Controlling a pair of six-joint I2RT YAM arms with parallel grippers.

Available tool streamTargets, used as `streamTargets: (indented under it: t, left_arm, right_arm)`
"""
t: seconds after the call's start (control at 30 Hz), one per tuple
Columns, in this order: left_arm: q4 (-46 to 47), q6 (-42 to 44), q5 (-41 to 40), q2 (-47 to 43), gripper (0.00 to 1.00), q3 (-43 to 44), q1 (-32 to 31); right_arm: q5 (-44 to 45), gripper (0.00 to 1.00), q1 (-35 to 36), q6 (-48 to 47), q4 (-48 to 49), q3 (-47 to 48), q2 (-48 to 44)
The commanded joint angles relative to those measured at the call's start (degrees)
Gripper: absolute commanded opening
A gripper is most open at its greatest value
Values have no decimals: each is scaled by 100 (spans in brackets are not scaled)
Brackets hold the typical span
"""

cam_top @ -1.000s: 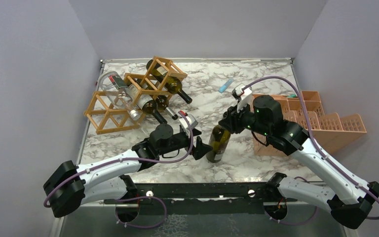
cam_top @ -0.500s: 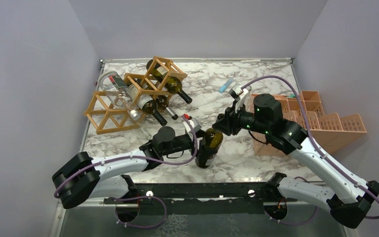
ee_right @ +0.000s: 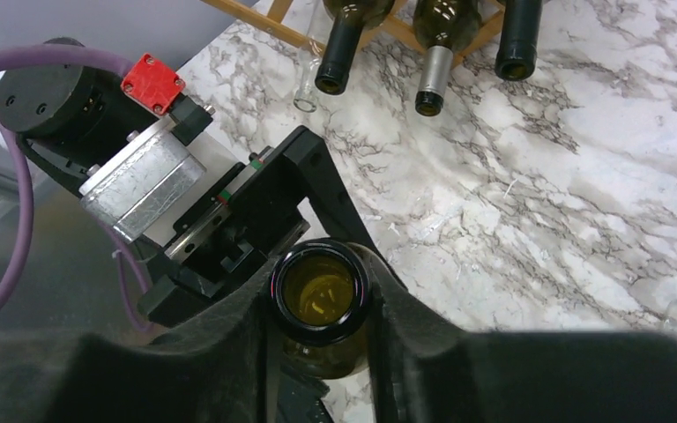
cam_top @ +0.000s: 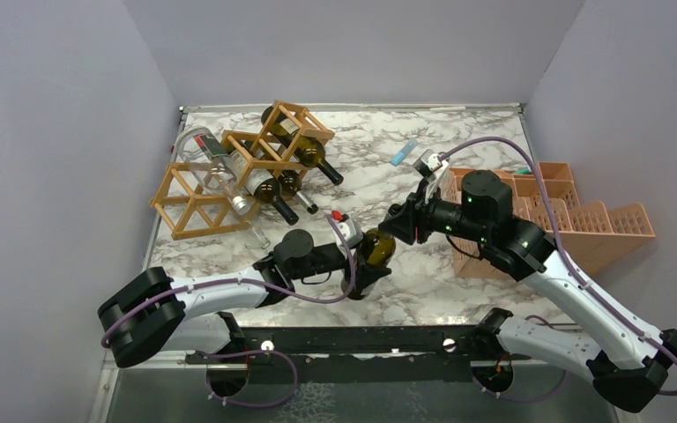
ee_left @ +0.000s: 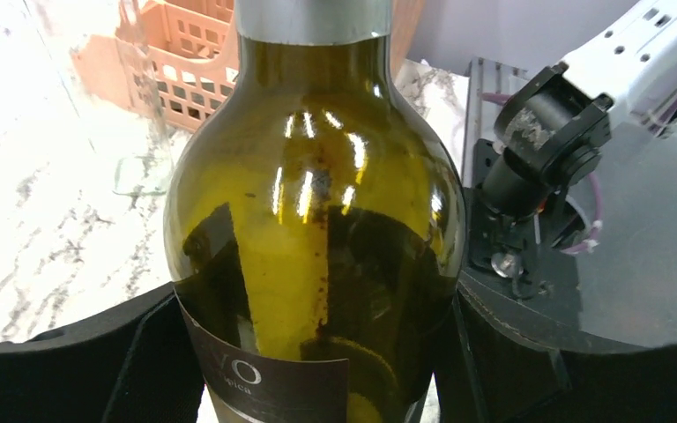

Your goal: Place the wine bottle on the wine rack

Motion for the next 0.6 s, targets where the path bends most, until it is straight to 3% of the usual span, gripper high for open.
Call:
streamTargets:
  t: [0.0,0.1,0.2,0.57]
  left_arm:
    - [316,1232,-311,4,0,112,-20]
    - [306,2165,-310,111,0,305,-20]
    - [314,3246,-87,222,0,480,-20]
    - [66,7252,93,489,0,1180,-29]
  right_arm:
    - [23,47,-15,138,-262,270,-279]
    - [271,64,-9,83,-901,440,-359]
    - [578,70,-7,74,-1450,685,-497]
    - [1252,71,-9,302,-2822,1148,-704]
